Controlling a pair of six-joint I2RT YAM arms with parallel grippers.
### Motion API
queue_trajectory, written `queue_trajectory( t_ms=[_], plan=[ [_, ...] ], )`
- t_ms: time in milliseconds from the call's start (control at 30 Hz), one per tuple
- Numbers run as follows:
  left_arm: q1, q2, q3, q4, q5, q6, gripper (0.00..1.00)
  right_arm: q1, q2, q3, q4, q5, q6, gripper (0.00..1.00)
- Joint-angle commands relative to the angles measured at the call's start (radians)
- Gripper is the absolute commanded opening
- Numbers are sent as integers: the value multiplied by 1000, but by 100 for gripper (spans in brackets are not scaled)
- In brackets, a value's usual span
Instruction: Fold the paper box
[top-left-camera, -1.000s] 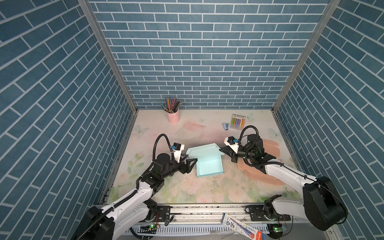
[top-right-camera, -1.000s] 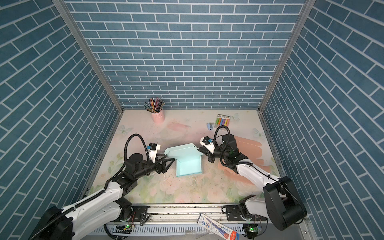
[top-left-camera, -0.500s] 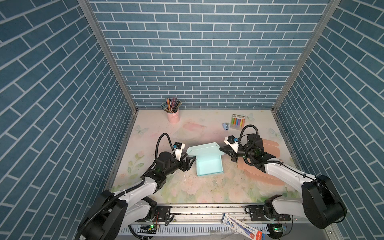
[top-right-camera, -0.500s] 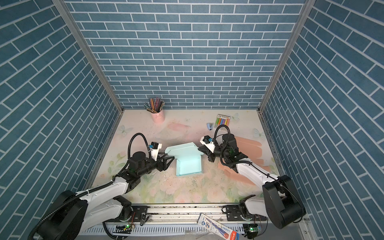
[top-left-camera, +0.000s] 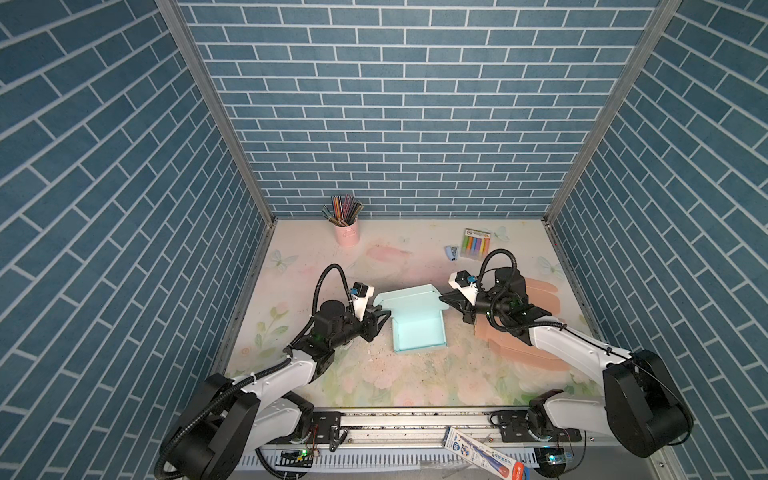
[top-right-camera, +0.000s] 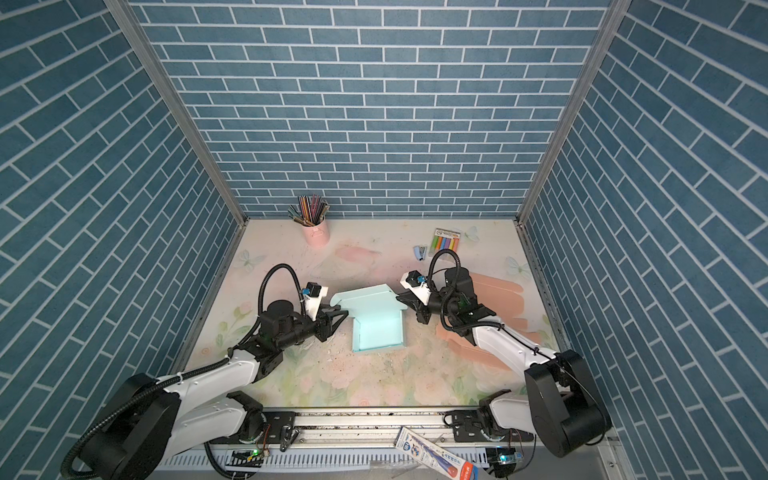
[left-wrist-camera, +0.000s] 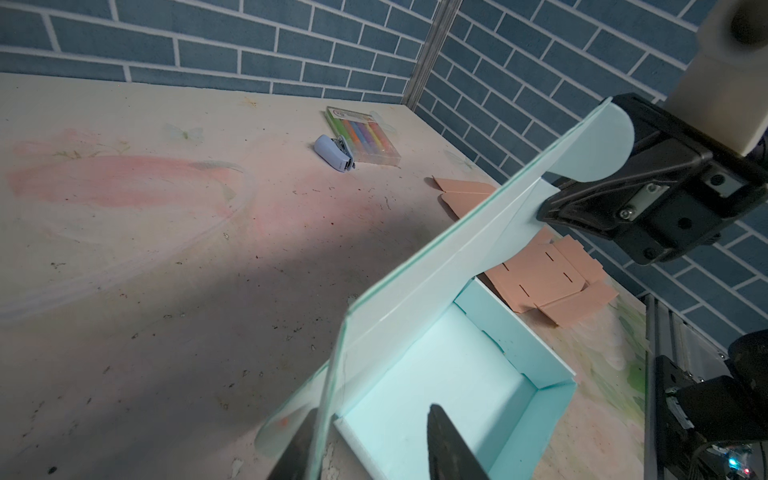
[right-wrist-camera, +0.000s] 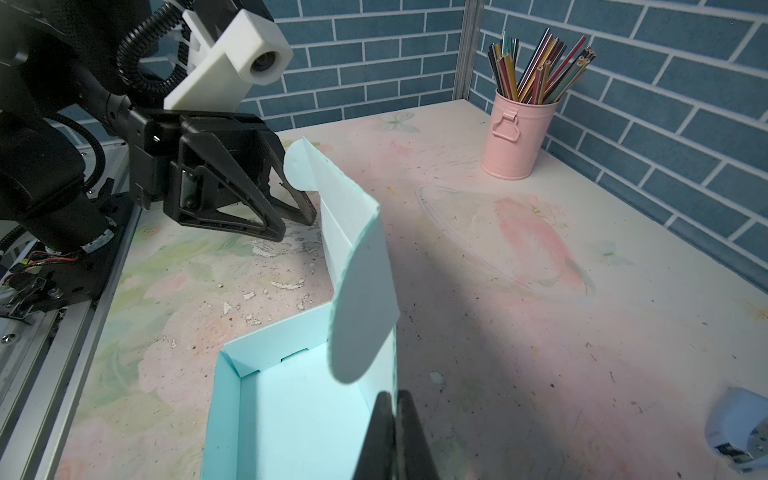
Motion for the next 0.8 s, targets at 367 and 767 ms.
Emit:
queue_trajectory(
  t_ms=[367,767],
  plan=[
    [65,-34,-14,14,-32,54,62,-8,14,39,-15,0,7,0],
    [67,72,41,73,77,91,56,-7,18,41,-14,-2,6,0]
  ],
)
